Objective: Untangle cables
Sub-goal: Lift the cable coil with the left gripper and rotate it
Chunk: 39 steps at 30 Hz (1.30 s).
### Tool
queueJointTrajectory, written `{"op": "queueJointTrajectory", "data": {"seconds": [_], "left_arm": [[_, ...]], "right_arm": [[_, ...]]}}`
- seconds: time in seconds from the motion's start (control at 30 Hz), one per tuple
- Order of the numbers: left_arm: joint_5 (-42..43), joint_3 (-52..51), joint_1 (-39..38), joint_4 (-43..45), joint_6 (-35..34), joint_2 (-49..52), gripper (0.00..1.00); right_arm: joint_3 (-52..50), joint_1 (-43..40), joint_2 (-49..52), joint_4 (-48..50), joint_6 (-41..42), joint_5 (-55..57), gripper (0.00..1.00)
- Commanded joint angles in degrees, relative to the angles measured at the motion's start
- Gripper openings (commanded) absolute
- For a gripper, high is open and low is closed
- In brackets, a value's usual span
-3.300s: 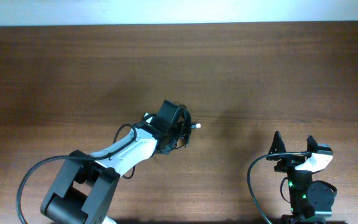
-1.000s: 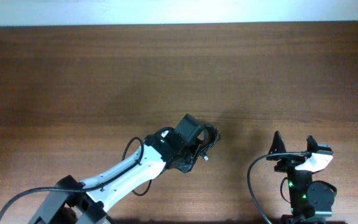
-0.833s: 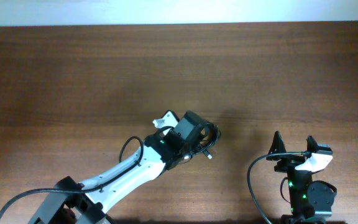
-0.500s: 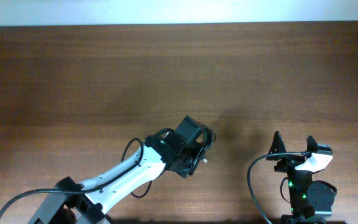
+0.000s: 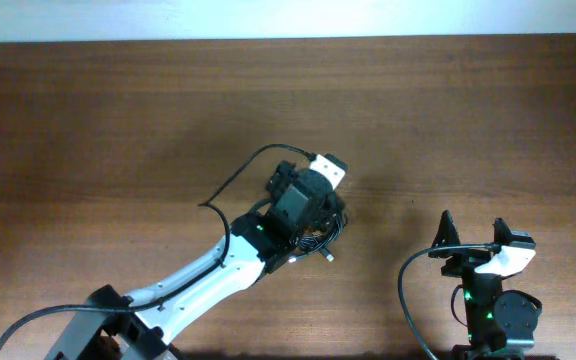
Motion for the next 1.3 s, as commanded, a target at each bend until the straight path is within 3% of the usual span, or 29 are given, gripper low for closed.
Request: {"op": "queueJointTrajectory", "data": {"seconds": [0.0,0.1,0.17,0.23,0.3,0.37,0.43,0.47,0.53,0.6,0.63,0.67,0.7,0.77,0.8,0.83,0.9,0.93,1.1,1.17,1.27], "left_arm": [[1.7,0.2,1.6,-3.2,16.7,3.2,0.8],[10.1,0.2,2.0,-3.3,28.4,7.2,0.69],[11.0,0.2,2.0,-3.2,36.5,11.1,0.62],[11.7,0.2,2.0,-2.3,37.2,13.5,0.57],[14.5,0.2,2.0,-1.9,37.7,15.2,0.41],[15.9,0.2,2.0,-0.5,37.7,16.3,0.04],[8.9,0.3,2.0,3.2,37.3,15.9,0.0],[2.7,0.4,2.0,6.0,34.5,15.3,0.0],[-20.9,0.5,2.0,18.3,21.7,11.2,0.0],[-31.8,0.5,2.0,23.0,13.7,6.6,0.01],[-35.4,0.4,2.0,20.3,3.3,2.9,0.05],[-35.2,0.4,2.0,15.5,-4.1,-0.3,0.13],[-34.4,0.4,2.0,9.1,-12.9,-3.4,0.13],[-29.4,0.4,2.0,-4.3,-30.7,-8.6,0.01],[-26.3,0.4,2.3,-10.0,-38.8,-10.4,0.0],[-22.5,0.4,3.0,-15.0,-46.6,-12.0,0.0],[-6.9,0.4,6.6,-24.7,-68.3,-14.9,0.0],[-1.2,0.4,8.4,-26.8,-74.3,-15.1,0.0],[1.8,0.4,9.8,-28.6,-79.0,-15.0,0.0],[2.4,0.4,9.8,-31.5,-83.9,-15.0,0.0],[6.1,0.4,9.8,-34.4,-84.0,-15.0,0.0]], "right_arm": [[-0.4,0.3,-0.2,-0.2,-0.5,0.4,0.99],[-0.4,0.3,-0.2,-0.2,-0.5,0.4,0.99],[-0.4,0.3,-0.2,-0.2,-0.5,0.4,0.99],[-0.4,0.3,-0.2,-0.2,-0.5,0.4,0.99],[-0.4,0.3,-0.2,-0.2,-0.5,0.4,0.99],[-0.4,0.3,-0.2,-0.2,-0.5,0.4,0.99],[-0.4,0.3,-0.2,-0.2,-0.5,0.4,0.98],[-0.4,0.3,-0.2,-0.2,-0.5,0.4,0.99],[-0.4,0.3,-0.2,-0.2,-0.5,0.4,0.99],[-0.4,0.3,-0.2,-0.2,-0.5,0.4,0.99],[-0.4,0.3,-0.2,-0.2,-0.5,0.4,0.99],[-0.4,0.3,-0.2,-0.2,-0.5,0.4,0.99],[-0.4,0.3,-0.2,-0.2,-0.5,0.4,0.99],[-0.4,0.3,-0.2,-0.2,-0.5,0.4,0.99],[-0.4,0.3,-0.2,-0.2,-0.5,0.4,0.99],[-0.4,0.3,-0.2,-0.2,-0.5,0.4,0.99],[-0.4,0.3,-0.2,-0.2,-0.5,0.4,0.99],[-0.4,0.3,-0.2,-0.2,-0.5,0.4,0.99],[-0.4,0.3,-0.2,-0.2,-0.5,0.4,0.99],[-0.4,0.3,-0.2,-0.2,-0.5,0.4,0.99],[-0.4,0.3,-0.2,-0.2,-0.5,0.4,0.99]]}}
